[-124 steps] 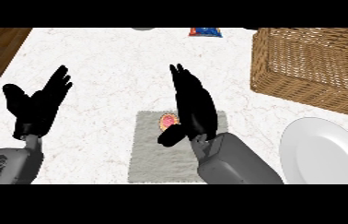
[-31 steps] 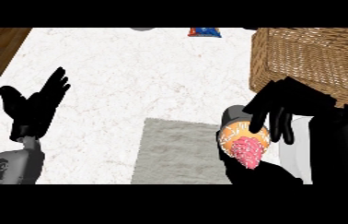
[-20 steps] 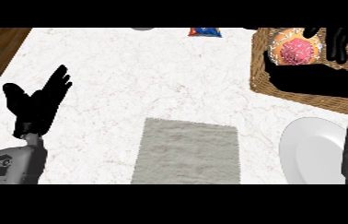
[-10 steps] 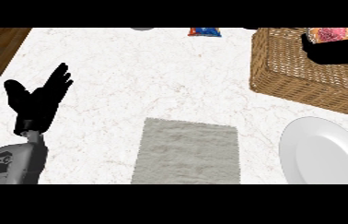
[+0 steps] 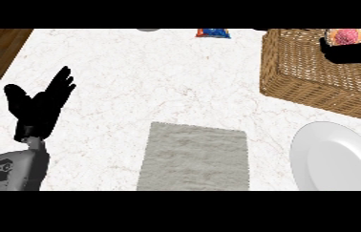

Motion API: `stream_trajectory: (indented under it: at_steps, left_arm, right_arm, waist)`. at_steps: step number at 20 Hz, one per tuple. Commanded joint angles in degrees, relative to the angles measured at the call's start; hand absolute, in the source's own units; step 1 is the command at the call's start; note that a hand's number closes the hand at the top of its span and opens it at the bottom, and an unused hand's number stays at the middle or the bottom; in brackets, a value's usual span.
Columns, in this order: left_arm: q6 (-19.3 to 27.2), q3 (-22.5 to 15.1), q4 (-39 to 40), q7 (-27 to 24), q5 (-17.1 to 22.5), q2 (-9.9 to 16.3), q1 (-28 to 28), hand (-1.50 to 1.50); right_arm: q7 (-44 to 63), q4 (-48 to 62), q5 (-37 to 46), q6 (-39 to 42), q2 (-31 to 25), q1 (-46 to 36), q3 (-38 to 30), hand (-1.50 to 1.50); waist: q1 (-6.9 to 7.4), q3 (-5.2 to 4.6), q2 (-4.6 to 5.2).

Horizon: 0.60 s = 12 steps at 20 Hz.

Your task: Pick the cupcake from the placemat and place it in the basket

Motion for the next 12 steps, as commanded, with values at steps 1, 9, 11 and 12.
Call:
stream_trajectory:
  at_steps: [1, 9, 11, 12]
  left_arm:
    - [0.0, 1.1, 3.4, 1.1, 0.6, 0.2, -3.2, 0.0]
    - [-0.9, 1.0, -0.7, 2.6, 1.1, 0.5, -2.3, 0.0]
    - [-0.8, 0.2, 1.5, -0.8, -0.1, -0.9, -0.2, 0.0]
    - [0.0, 0.3, 1.7, 1.1, -0.6, -0.3, -2.6, 0.0]
  right_arm:
    - [-8.2, 10.4, 0.1, -5.1, 1.0, -1.0, -1.1, 1.5]
    - [-10.3, 24.7, 0.1, -8.2, -3.3, -6.9, -5.3, -1.5]
    - [-13.7, 20.2, -3.9, -6.8, -3.8, -3.7, -6.9, -1.5]
    - [-15.2, 23.6, -3.2, -9.2, -2.4, -6.4, -6.2, -1.5]
  waist:
    - [0.09, -0.01, 0.1]
    - [0.44, 0.01, 0.12]
    - [-0.12, -0.01, -0.03]
    - [0.08, 0.0, 0.04]
